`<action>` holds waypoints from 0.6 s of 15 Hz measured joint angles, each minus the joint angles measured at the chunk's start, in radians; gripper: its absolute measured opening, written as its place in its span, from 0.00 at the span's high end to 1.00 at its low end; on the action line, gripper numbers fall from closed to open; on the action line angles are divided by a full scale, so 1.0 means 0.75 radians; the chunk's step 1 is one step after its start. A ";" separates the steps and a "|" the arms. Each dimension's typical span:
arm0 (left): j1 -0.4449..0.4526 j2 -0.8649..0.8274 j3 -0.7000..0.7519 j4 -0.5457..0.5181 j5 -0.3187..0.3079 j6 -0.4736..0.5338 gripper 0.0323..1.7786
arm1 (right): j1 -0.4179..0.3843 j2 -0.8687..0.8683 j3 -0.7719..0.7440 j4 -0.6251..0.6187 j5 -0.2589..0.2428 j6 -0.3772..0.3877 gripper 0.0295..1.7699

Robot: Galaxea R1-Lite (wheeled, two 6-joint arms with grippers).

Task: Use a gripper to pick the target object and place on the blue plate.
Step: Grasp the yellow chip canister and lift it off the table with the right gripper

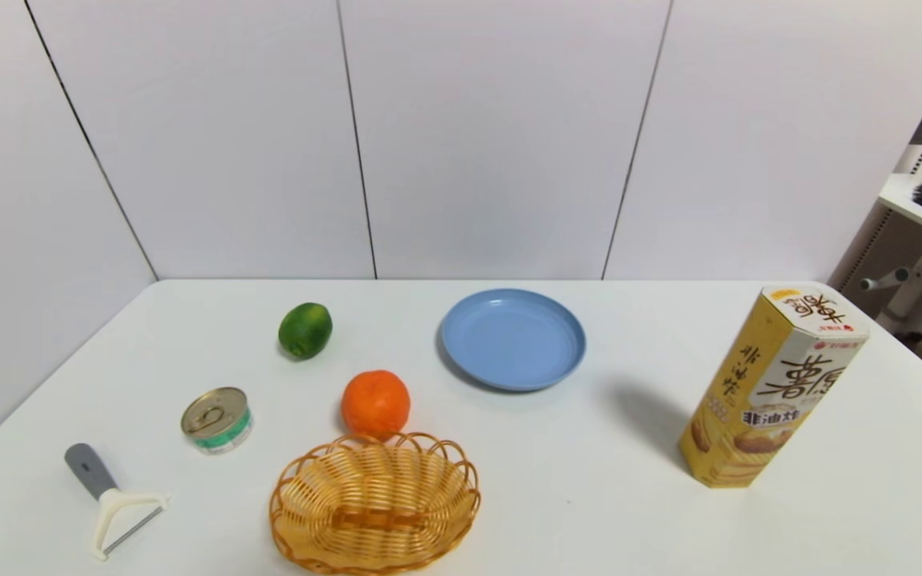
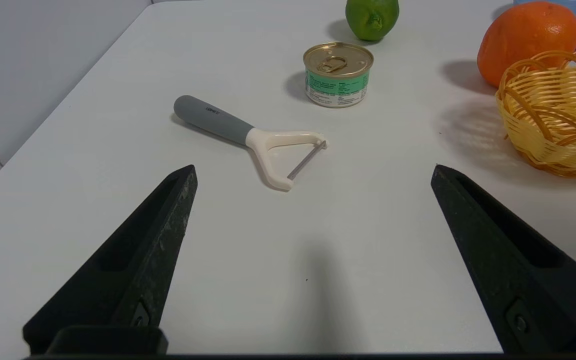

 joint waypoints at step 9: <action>0.000 0.000 0.000 0.001 0.000 0.000 0.05 | 0.003 0.159 -0.230 0.029 -0.003 0.000 0.04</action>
